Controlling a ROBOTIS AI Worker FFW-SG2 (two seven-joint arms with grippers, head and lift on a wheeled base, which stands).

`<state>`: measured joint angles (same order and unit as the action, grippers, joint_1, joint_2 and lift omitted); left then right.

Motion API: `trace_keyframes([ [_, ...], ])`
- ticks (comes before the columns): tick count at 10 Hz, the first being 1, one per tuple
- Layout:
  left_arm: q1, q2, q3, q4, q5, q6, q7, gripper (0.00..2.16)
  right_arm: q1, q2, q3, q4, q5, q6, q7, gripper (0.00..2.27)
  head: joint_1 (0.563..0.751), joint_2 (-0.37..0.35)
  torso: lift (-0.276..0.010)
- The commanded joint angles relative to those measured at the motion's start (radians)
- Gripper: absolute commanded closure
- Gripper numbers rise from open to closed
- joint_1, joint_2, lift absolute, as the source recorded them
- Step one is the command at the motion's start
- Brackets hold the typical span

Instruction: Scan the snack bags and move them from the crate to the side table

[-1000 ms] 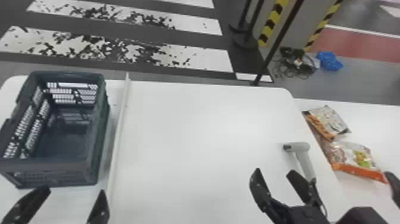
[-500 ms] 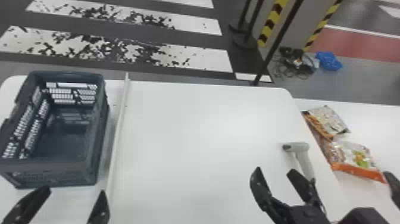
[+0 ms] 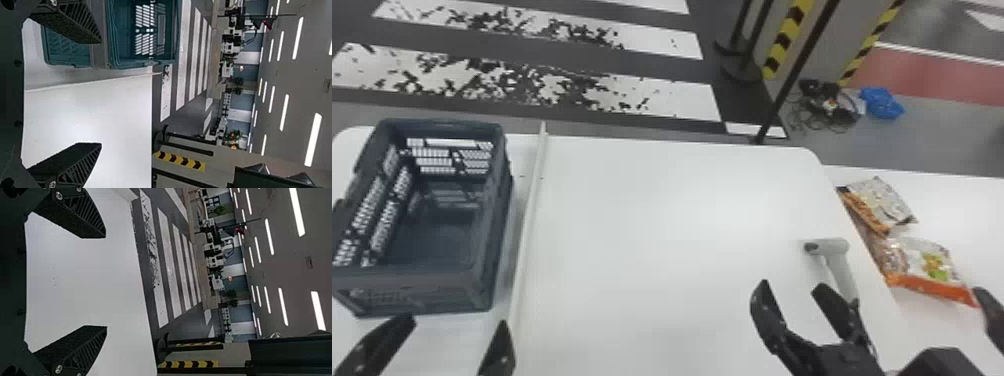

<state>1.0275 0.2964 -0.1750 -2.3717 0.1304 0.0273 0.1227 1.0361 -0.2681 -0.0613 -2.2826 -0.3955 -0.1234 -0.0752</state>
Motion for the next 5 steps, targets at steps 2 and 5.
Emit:
trace_keyframes([
  [2,-0.001,0.000,-0.006,0.000,0.000,0.000,0.000,0.06,0.004,-0.003,0.000,0.000,-0.005,-0.018,0.000,0.11,0.695,-0.240,-0.087],
  [5,-0.003,0.001,-0.008,0.000,0.000,0.000,0.000,0.06,0.008,-0.006,-0.002,0.000,-0.011,-0.031,-0.002,0.11,0.695,-0.246,-0.087],
])
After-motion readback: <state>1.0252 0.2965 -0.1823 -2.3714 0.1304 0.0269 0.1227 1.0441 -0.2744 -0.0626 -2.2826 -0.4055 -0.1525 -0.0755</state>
